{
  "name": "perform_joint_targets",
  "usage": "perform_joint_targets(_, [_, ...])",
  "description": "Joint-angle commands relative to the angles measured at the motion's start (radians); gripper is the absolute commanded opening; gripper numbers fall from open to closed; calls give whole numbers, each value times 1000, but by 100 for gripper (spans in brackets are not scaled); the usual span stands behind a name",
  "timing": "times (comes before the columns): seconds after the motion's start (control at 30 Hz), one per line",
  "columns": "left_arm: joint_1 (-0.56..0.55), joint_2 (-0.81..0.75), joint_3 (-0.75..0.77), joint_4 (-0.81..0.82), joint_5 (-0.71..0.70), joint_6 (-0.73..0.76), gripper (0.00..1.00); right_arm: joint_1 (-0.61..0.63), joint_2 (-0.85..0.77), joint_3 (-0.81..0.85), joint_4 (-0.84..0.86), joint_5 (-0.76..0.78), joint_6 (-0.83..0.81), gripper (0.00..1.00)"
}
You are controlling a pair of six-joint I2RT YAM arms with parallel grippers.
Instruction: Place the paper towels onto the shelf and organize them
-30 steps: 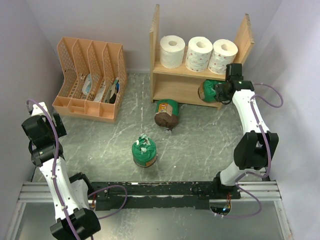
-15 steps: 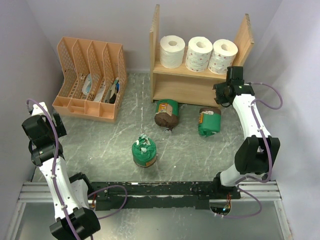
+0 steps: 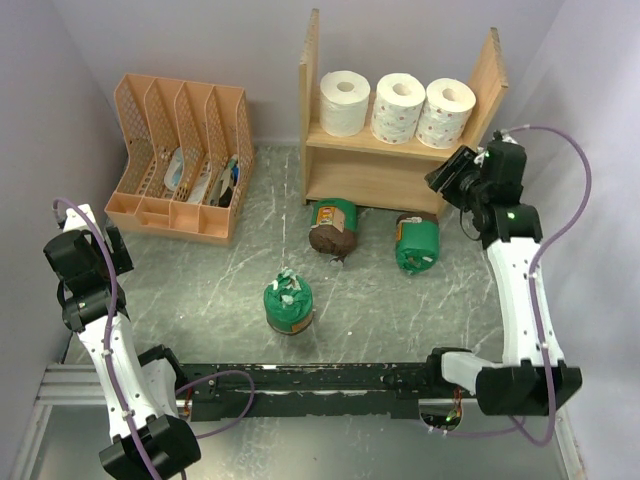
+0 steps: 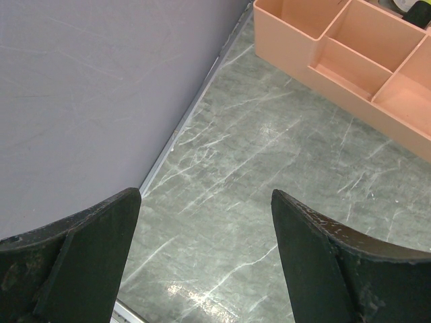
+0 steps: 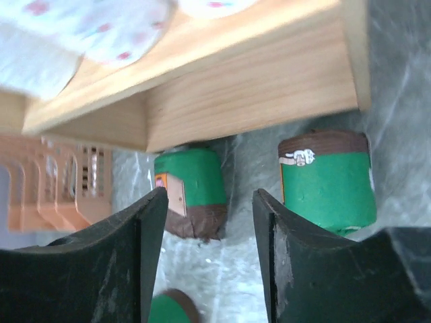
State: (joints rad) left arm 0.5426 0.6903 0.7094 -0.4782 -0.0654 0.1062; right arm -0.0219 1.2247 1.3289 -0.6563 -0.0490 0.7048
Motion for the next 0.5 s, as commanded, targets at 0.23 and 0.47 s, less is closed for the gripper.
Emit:
perform_joint_targets(0.23, [19,-8,13,-5,23,6,91,26,-126,-19,-53,-144,-729,69])
perform_joint_targets(0.47, [30,-12,13,-7,31,8,91,26,-154,-60,-54,-92,-874,72])
